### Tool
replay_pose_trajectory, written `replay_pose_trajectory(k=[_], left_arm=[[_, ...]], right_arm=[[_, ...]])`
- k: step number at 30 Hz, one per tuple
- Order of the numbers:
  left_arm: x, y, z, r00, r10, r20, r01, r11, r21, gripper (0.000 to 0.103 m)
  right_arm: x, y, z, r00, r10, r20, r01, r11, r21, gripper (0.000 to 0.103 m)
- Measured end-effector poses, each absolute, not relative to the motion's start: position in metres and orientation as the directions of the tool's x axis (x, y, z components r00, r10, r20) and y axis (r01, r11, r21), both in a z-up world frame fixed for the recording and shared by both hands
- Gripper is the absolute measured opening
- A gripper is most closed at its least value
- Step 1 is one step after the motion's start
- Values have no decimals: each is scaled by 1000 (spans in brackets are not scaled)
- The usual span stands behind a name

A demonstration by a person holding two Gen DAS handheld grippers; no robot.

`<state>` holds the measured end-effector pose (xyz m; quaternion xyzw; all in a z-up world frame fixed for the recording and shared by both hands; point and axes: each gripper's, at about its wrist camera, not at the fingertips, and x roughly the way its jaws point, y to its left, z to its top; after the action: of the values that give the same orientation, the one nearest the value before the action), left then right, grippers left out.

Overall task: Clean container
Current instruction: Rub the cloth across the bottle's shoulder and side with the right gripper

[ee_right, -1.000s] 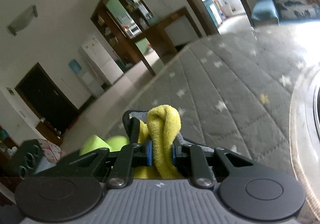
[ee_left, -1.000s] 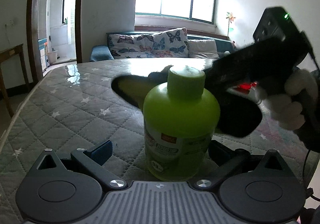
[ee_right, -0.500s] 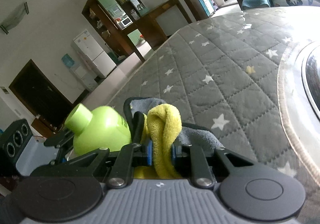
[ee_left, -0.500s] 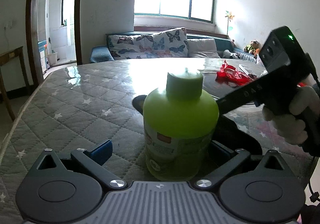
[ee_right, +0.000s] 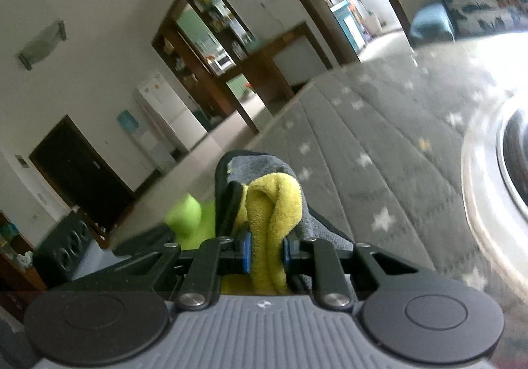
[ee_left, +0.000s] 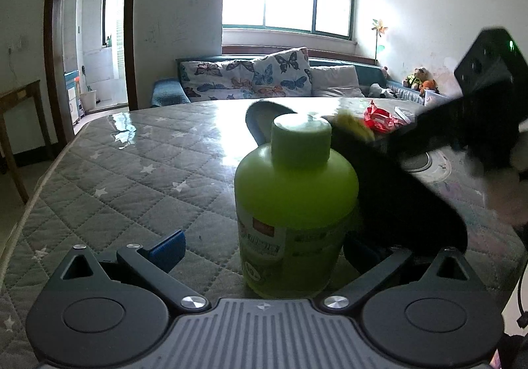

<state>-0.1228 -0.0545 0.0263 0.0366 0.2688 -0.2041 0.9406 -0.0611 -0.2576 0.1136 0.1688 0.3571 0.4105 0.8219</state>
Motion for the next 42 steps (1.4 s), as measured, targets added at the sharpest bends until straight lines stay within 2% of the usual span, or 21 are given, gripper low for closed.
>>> replay_pose_trajectory(k=[8, 29, 31, 38, 42], left_arm=[[-122, -55, 24, 769, -370, -521, 407, 912, -48, 103], [-125, -57, 23, 774, -371, -513, 411, 911, -40, 103], [-126, -58, 23, 776, -370, -511, 411, 911, -35, 103], [-127, -58, 23, 776, -371, -510, 413, 910, -33, 103], [-127, -58, 22, 776, -371, -510, 412, 910, -35, 103]], right_arm=[[-36, -237, 115, 397, 804, -443, -575, 594, 562, 18], [-52, -249, 68, 354, 769, -532, -492, 637, 593, 18], [-57, -252, 70, 361, 771, -525, -491, 635, 596, 18], [-65, -260, 105, 396, 821, -413, -540, 571, 618, 18], [-55, -247, 121, 388, 831, -399, -591, 557, 584, 18]])
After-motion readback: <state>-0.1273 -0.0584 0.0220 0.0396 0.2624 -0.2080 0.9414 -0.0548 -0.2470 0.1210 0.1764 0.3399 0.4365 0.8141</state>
